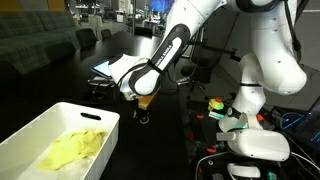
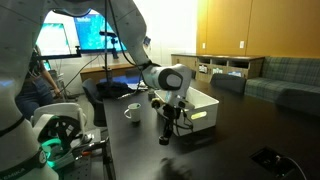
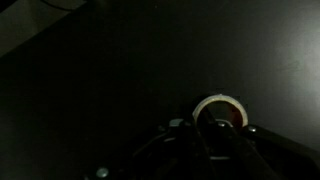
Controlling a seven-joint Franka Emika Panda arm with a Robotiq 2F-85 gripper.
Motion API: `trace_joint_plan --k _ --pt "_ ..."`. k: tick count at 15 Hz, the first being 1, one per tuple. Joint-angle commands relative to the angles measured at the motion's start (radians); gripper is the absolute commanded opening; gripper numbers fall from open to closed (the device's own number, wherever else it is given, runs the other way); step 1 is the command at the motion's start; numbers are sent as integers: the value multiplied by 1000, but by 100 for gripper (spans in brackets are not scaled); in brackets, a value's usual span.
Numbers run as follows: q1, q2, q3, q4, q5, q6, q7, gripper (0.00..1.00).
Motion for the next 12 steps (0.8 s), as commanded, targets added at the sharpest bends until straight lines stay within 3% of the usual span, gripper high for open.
trace_joint_plan --k 1,12 --pt "60 -40 45 2 -79 -42 22 12" --pt "170 -83 140 50 -214 -87 43 12"
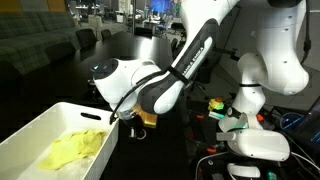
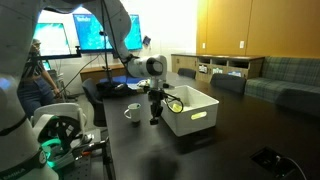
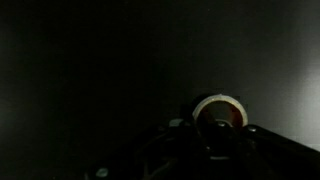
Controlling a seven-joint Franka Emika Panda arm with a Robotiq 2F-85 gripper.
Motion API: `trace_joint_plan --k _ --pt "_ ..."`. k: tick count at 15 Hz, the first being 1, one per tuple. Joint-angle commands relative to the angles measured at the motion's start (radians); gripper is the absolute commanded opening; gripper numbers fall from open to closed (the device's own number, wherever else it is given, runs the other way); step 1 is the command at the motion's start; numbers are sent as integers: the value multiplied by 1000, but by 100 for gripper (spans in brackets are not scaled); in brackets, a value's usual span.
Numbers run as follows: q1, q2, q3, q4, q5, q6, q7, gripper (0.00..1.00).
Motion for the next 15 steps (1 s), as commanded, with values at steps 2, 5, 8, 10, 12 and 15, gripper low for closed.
trace_joint_plan --k 2,5,8,10,12,15 --pt "33 -22 32 57 -73 -85 6 12" --pt "51 -13 58 98 -107 -129 -9 11" --pt "70 4 92 138 -126 -173 -32 12" --pt "77 16 120 161 -116 -207 -79 12" --pt "87 28 143 183 -111 -229 -116 12" --pt "101 44 173 211 -108 -240 -168 12"
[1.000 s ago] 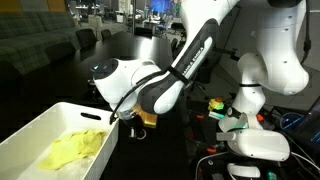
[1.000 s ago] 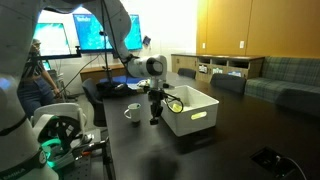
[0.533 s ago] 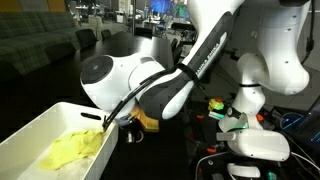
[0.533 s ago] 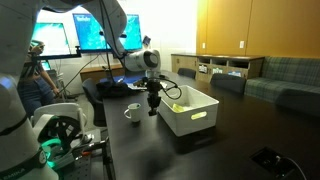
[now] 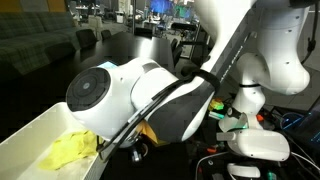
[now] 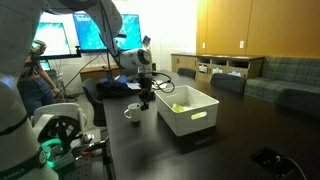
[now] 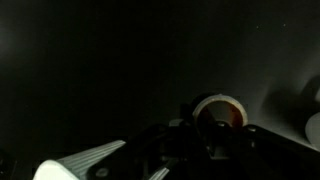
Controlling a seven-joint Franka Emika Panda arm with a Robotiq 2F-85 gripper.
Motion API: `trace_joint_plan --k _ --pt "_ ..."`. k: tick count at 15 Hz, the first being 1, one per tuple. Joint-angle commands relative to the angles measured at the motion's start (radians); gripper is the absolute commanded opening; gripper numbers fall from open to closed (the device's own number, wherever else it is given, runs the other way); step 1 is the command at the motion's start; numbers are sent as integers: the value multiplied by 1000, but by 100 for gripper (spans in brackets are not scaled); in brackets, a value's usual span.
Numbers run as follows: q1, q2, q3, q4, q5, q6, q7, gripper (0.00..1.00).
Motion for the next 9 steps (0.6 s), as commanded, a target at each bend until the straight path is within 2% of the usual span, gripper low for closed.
trace_joint_plan --k 1,9 --pt "19 42 30 79 -4 -47 -74 12" --pt "74 115 58 178 -8 -68 -151 12"
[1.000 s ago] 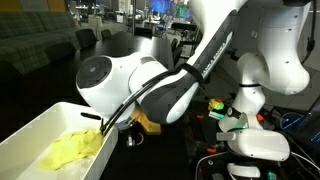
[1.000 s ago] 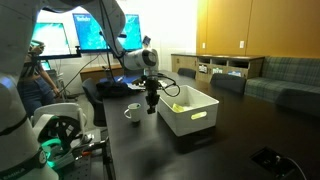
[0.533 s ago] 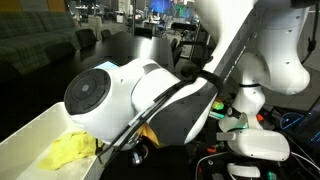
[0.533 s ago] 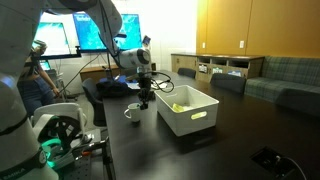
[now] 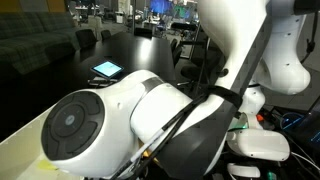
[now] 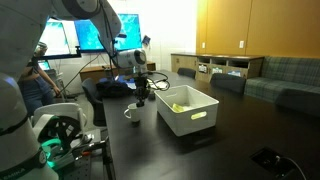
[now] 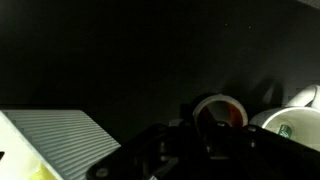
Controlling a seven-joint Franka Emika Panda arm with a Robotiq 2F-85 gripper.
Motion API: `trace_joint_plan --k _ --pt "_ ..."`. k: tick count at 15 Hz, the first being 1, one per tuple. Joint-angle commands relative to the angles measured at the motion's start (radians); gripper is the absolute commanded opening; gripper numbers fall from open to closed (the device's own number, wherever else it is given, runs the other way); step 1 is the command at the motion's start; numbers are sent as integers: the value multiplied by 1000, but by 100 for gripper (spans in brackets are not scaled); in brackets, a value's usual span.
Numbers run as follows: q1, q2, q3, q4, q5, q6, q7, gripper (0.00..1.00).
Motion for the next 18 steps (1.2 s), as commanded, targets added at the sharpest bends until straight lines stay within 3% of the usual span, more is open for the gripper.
trace_joint_plan --k 1,18 --pt "27 49 7 82 -8 -45 -44 12" --pt "95 97 48 163 6 -69 -210 12"
